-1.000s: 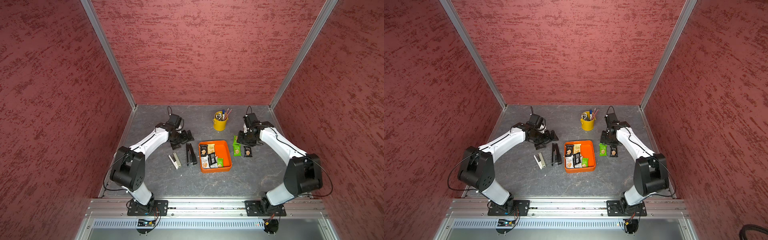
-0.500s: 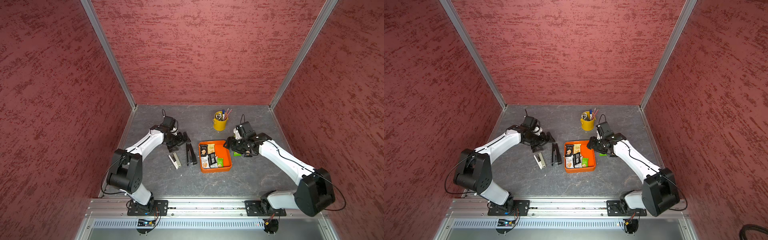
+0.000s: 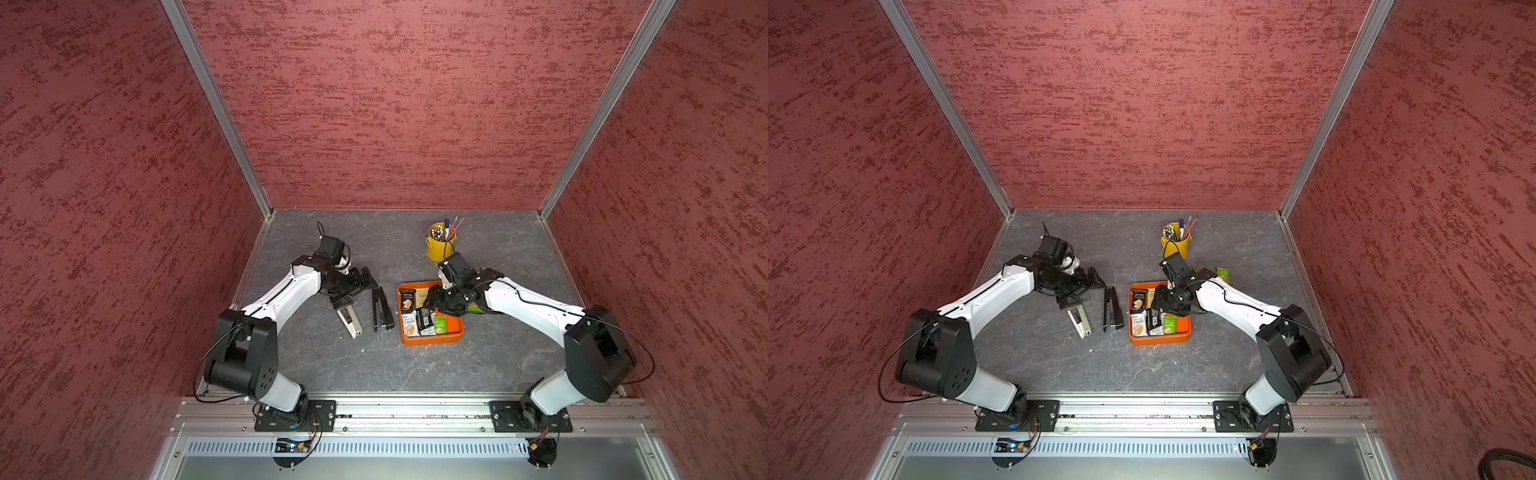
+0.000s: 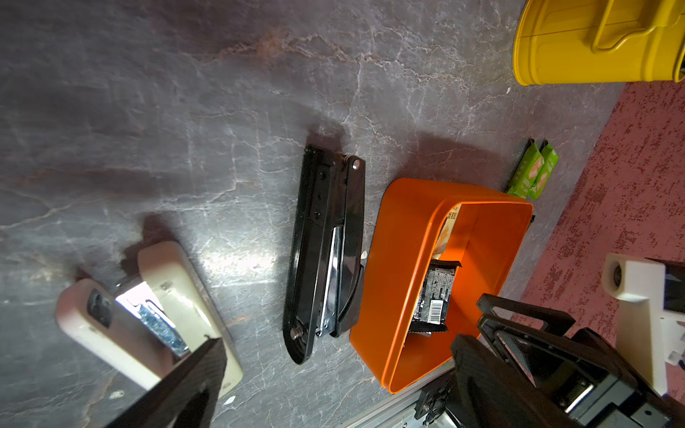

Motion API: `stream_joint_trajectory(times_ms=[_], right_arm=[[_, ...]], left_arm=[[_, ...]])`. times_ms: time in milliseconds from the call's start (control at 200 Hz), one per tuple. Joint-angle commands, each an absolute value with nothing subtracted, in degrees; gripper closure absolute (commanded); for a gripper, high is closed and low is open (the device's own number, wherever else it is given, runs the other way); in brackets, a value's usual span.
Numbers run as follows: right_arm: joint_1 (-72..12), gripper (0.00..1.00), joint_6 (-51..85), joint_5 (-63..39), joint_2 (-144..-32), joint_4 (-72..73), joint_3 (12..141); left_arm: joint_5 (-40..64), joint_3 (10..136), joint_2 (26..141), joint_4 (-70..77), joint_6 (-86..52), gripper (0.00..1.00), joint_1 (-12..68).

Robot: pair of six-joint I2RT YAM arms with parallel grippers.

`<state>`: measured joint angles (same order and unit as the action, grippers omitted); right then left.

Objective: Take the cookies out of the storage box
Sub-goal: Pick up the cookie from the storage box.

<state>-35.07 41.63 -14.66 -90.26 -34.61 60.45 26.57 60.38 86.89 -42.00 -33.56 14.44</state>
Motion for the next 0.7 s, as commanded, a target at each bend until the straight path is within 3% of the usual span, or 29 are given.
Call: stream_joint_trajectory(times_ms=[0, 696], right_arm=[[-35.5, 0.47, 42.7, -16.4, -92.3, -31.6, 59.7], [-35.7, 0.56, 43.2, -19.1, -100.0, -28.3, 61.3]], left_arm=[[26.6, 59.3, 85.6, -41.8, -32.5, 0.00, 13.8], [26.7, 59.3, 85.8, -41.3, -32.6, 0.00, 13.2]])
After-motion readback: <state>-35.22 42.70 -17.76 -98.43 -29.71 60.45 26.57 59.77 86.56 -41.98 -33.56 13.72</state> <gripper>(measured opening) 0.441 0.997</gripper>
